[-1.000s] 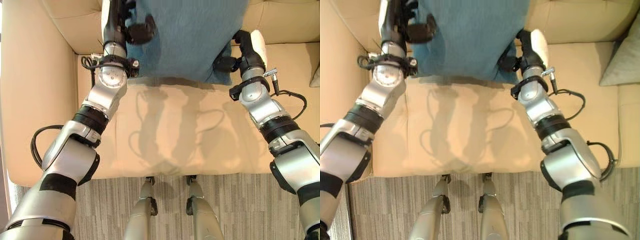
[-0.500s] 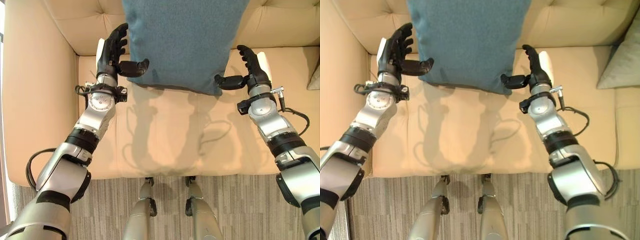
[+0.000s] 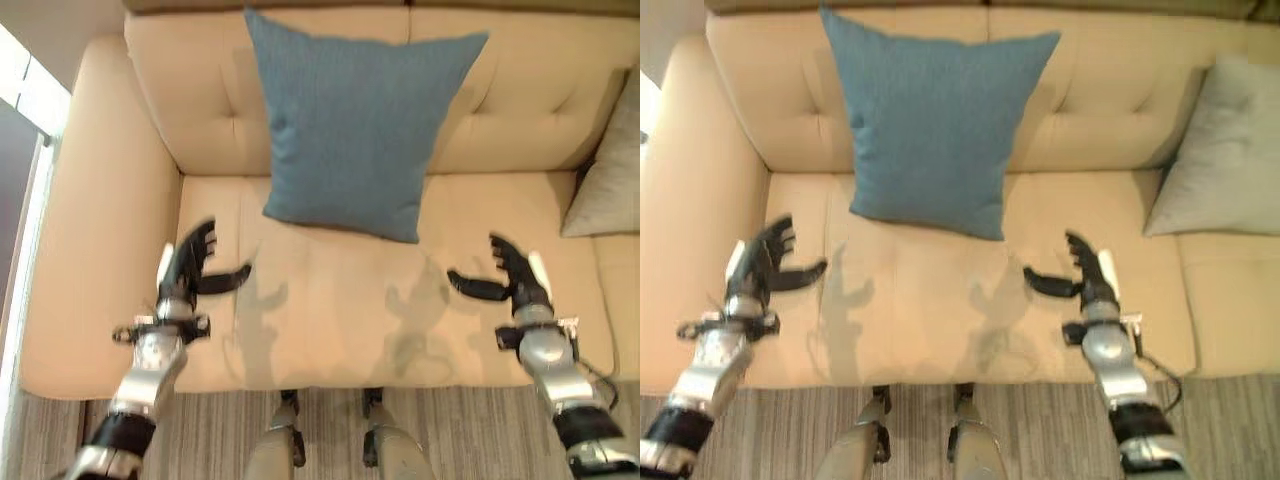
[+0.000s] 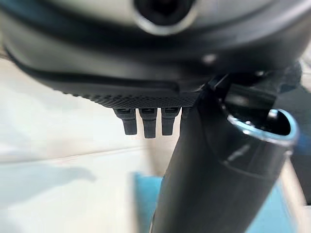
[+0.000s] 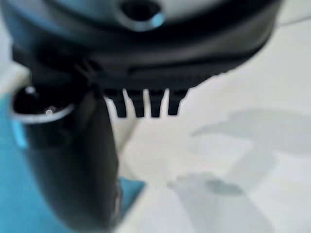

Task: Pick up all the scattered cushions and arrange them neatly on the sofa.

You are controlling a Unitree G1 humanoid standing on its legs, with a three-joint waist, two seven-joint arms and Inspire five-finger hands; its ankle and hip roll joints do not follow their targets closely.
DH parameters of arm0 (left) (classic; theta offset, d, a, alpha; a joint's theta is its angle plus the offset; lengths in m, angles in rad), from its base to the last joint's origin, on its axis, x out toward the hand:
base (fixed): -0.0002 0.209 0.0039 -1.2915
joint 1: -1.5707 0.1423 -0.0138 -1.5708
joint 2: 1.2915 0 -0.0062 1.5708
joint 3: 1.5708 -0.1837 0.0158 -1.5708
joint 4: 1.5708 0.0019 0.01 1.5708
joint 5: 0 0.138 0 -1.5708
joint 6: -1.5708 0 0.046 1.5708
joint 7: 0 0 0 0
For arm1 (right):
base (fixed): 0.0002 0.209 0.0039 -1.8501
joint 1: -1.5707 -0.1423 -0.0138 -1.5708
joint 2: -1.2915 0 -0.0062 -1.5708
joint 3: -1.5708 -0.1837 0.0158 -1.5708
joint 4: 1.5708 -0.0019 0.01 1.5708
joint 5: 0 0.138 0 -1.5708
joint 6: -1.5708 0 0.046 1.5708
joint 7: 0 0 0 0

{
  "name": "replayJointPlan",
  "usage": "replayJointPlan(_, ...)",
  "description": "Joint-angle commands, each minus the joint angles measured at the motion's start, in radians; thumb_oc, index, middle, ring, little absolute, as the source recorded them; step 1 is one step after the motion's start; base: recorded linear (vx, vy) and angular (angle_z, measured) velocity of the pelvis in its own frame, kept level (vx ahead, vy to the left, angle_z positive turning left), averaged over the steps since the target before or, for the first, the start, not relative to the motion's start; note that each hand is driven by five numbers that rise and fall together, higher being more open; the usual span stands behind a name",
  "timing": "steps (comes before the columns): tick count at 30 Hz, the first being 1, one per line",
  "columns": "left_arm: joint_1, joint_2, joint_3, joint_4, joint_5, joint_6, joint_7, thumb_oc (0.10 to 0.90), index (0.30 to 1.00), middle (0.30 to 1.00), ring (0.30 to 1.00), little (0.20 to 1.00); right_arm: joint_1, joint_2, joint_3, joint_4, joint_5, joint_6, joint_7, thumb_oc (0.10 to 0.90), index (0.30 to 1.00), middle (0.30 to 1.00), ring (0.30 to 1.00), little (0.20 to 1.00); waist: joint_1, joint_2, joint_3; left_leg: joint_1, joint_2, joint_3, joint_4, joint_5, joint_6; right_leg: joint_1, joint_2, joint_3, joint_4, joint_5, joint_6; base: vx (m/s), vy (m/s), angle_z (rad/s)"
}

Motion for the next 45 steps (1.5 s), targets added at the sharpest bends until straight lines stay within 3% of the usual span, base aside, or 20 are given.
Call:
replayJointPlan(1, 0.029, -0.04, 0.048, 0.061, 0.063, -0.042, -0.036, 0.8, 0.9, 0.9, 0.9, 0.9, 0.047, -0.024, -0.019, 0.007, -0.043, -0.059, 0.021, 0.8, 0.9, 0.9, 0.9, 0.9, 0.021, -0.002, -0.186, 0.065, 0.004, 0.028, 0.003, -0.107, -0.049, 0.027, -0.012, -0.018, 0.005, -0.066, 0.058, 0.06, -0.013, -0.04)
replayJointPlan(5, 0.109, -0.057, 0.051, 0.149, 0.185, -0.021, -0.048, 0.8, 0.9, 0.9, 0.9, 0.9, 0.117, 0.005, -0.015, 0.068, -0.075, -0.056, 0.042, 0.8, 0.9, 0.9, 0.9, 0.9, 0.021, -0.002, -0.195, 0.114, 0.003, 0.032, 0.003, -0.119, -0.04, 0.079, -0.011, -0.019, 0.005, -0.073, 0.055, 0.01, -0.004, -0.03)
replayJointPlan(9, 0.125, -0.148, 0.048, 0.516, 0.307, 0.023, -0.038, 0.8, 0.9, 0.9, 0.9, 0.9, 0.157, 0.083, 0.022, 0.256, -0.083, -0.042, 0.072, 0.8, 0.9, 0.9, 0.9, 0.9, 0.02, -0.003, -0.207, 0.2, 0.001, 0.034, 0.003, -0.138, -0.028, 0.158, -0.002, -0.006, 0.015, -0.096, 0.045, 0.02, -0.023, -0.06)
replayJointPlan(14, 0.118, -0.202, 0.05, 0.764, 0.354, 0.046, -0.011, 0.8, 0.9, 0.9, 0.9, 0.9, 0.158, 0.146, 0.057, 0.459, -0.081, -0.028, 0.074, 0.8, 0.9, 0.9, 0.9, 0.9, 0.023, -0.005, -0.218, 0.256, 0.014, 0.029, 0.003, -0.151, -0.027, 0.208, 0.015, 0.012, 0.018, -0.125, 0.03, 0.02, -0.065, -0.09)
replayJointPlan(22, 0.104, -0.22, 0.017, 0.813, 0.381, 0.051, -0.006, 0.8, 0.9, 0.9, 0.9, 0.9, 0.154, 0.178, 0.099, 0.577, -0.098, -0.022, 0.069, 0.8, 0.9, 0.9, 0.9, 0.9, 0.032, -0.003, -0.191, 0.258, 0.041, 0.007, 0.021, -0.132, -0.037, 0.222, 0.052, 0.026, 0.005, -0.151, 0.003, -0.07, -0.109, -0.01)
replayJointPlan(25, 0.051, -0.202, 0.005, 0.815, 0.368, 0.054, -0.007, 0.8, 0.9, 0.9, 0.9, 0.9, 0.124, 0.177, 0.115, 0.63, -0.101, -0.011, 0.061, 0.8, 0.9, 0.9, 0.9, 0.9, 0.033, -0.013, -0.16, 0.171, 0.051, -0.003, 0.112, -0.132, -0.049, 0.201, 0.051, 0.017, 0.005, -0.152, -0.006, -0.23, -0.08, 0.13)
replayJointPlan(28, 0.011, -0.222, -0.022, 0.815, 0.372, 0.049, -0.012, 0.8, 0.9, 0.9, 0.9, 0.9, 0.09, 0.164, 0.133, 0.682, -0.139, 0.004, 0.052, 0.8, 0.9, 0.9, 0.9, 0.9, 0.033, -0.057, -0.143, 0.143, 0.0, -0.022, 0.386, -0.253, -0.036, 0.147, 0.021, -0.015, 0.005, -0.112, -0.012, -0.36, -0.075, 0.3)
replayJointPlan(31, 0.013, -0.233, -0.023, 0.823, 0.371, 0.048, -0.012, 0.8, 0.9, 0.9, 0.9, 0.9, 0.088, 0.163, 0.133, 0.69, -0.151, 0.008, 0.054, 0.8, 0.9, 0.9, 0.9, 0.9, 0.029, -0.055, -0.152, 0.177, -0.009, -0.029, 0.429, -0.277, -0.034, 0.139, 0.025, -0.022, 0.005, -0.101, -0.01, -0.1, 0.028, 0.05)
replayJointPlan(33, 0.015, -0.242, -0.027, 0.819, 0.368, 0.046, -0.008, 0.8, 0.9, 0.9, 0.9, 0.9, 0.087, 0.164, 0.131, 0.695, -0.154, 0.01, 0.056, 0.8, 0.9, 0.9, 0.9, 0.9, 0.024, -0.044, -0.16, 0.244, -0.032, -0.068, 0.414, -0.291, -0.033, 0.127, 0.04, -0.019, 0.005, -0.081, -0.004, -0.11, 0.084, 0.04)
replayJointPlan(34, 0.01, -0.245, -0.031, 0.812, 0.366, 0.046, -0.004, 0.8, 0.9, 0.9, 0.9, 0.9, 0.09, 0.167, 0.125, 0.701, -0.152, 0.01, 0.054, 0.8, 0.9, 0.9, 0.9, 0.9, 0.01, -0.034, -0.165, 0.289, -0.054, -0.088, 0.347, -0.321, -0.023, 0.103, 0.047, -0.022, 0.015, -0.064, 0.004, -0.07, 0.05, 0.1)
replayJointPlan(39, -0.016, -0.252, -0.043, 0.796, 0.364, 0.047, 0.002, 0.8, 0.9, 0.9, 0.9, 0.9, 0.077, 0.176, 0.117, 0.712, -0.154, 0.016, 0.046, 0.8, 0.9, 0.9, 0.9, 0.9, -0.012, -0.033, -0.168, 0.346, -0.083, -0.071, 0.188, -0.38, 0.011, 0.035, 0.027, -0.037, 0.032, -0.011, 0.029, -0.2, 0.13, 0.14)
replayJointPlan(40, -0.024, -0.257, -0.056, 0.793, 0.372, 0.043, 0.011, 0.8, 0.9, 0.9, 0.9, 0.9, 0.065, 0.183, 0.127, 0.712, -0.168, 0.021, 0.038, 0.8, 0.9, 0.9, 0.9, 0.9, -0.009, -0.04, -0.151, 0.34, -0.107, -0.091, 0.15, -0.367, 0.025, 0.0, 0.013, -0.033, 0.034, 0.022, 0.05, -0.36, 0.202, 0.01)
replayJointPlan(43, -0.026, -0.26, -0.061, 0.794, 0.382, 0.044, 0.018, 0.8, 0.9, 0.9, 0.9, 0.9, 0.06, 0.189, 0.14, 0.705, -0.183, 0.026, 0.036, 0.8, 0.9, 0.9, 0.9, 0.9, -0.005, -0.043, -0.138, 0.338, -0.122, -0.103, 0.111, -0.345, 0.034, -0.025, 0.003, -0.026, 0.044, 0.034, 0.068, -0.22, 0.111, 0.01)
replayJointPlan(45, -0.036, -0.253, -0.068, 0.794, 0.382, 0.043, 0.017, 0.8, 0.9, 0.9, 0.9, 0.9, 0.043, 0.192, 0.154, 0.698, -0.188, 0.031, 0.037, 0.8, 0.9, 0.9, 0.9, 0.9, -0.012, -0.042, -0.114, 0.319, -0.12, -0.117, 0.081, -0.303, 0.047, -0.075, -0.007, 0.046, 0.115, 0.05, 0.095, -0.36, 0.126, -0.05)
